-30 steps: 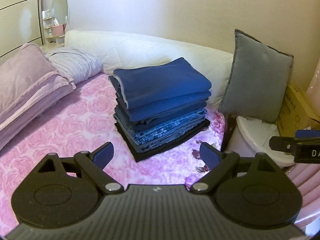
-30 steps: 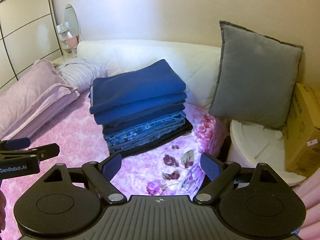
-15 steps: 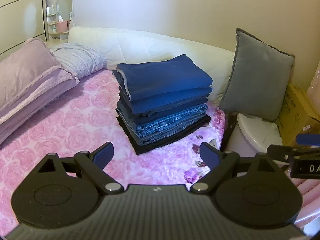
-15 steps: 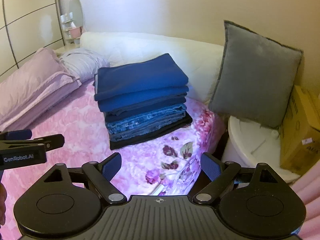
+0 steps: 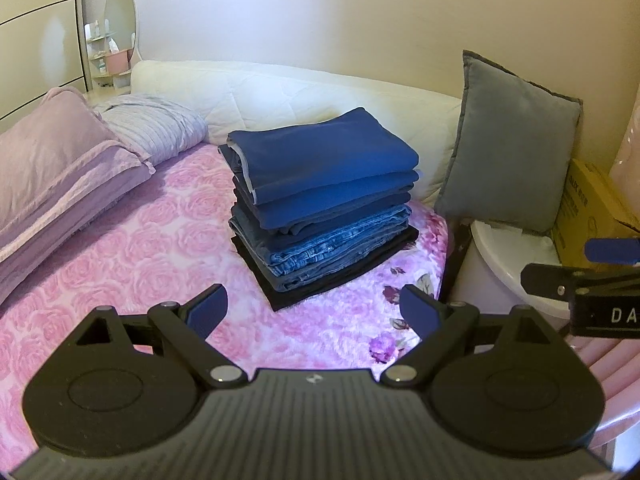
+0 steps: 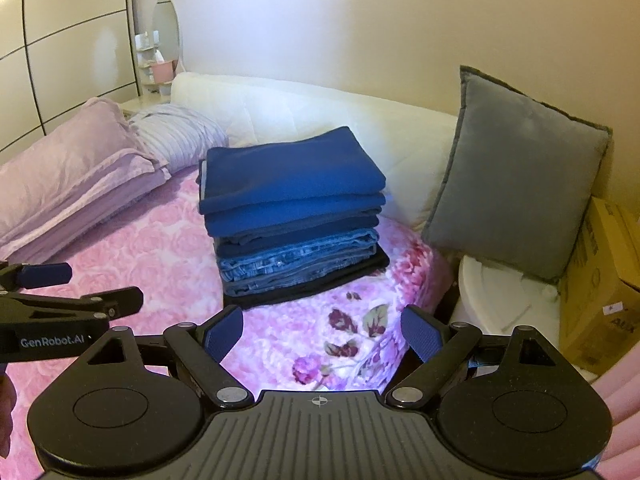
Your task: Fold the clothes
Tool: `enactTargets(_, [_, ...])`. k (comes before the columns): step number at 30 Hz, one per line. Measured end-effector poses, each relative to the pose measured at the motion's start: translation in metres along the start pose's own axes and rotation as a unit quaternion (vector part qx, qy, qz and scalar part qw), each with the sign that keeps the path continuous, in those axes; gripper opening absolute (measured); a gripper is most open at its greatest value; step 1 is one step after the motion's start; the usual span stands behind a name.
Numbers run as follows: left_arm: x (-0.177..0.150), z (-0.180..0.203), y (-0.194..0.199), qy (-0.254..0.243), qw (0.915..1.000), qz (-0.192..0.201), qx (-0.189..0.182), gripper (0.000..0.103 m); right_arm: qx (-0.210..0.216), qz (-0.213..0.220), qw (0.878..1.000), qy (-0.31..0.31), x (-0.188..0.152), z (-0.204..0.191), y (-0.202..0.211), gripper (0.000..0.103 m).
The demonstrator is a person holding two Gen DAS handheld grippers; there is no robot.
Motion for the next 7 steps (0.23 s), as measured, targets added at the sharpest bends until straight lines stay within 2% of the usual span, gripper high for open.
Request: enactTargets(7, [0.0014, 0.0042, -0.0011, -0.006, 1.0, 0.0, 0.005, 0.091, 0.008, 0.002, 1.0, 0.011, 0.0019, -0.0028, -0.0038, 0.089])
Point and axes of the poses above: each gripper's, at about its wrist camera, not at the fingertips, and y roughly against the way its jaws point, z to its right, x to its top, the point moved 9 cm from there along -y, roughly the way its jaws point, and after that the axes turned 8 degrees about x, right-handed, at the moved point
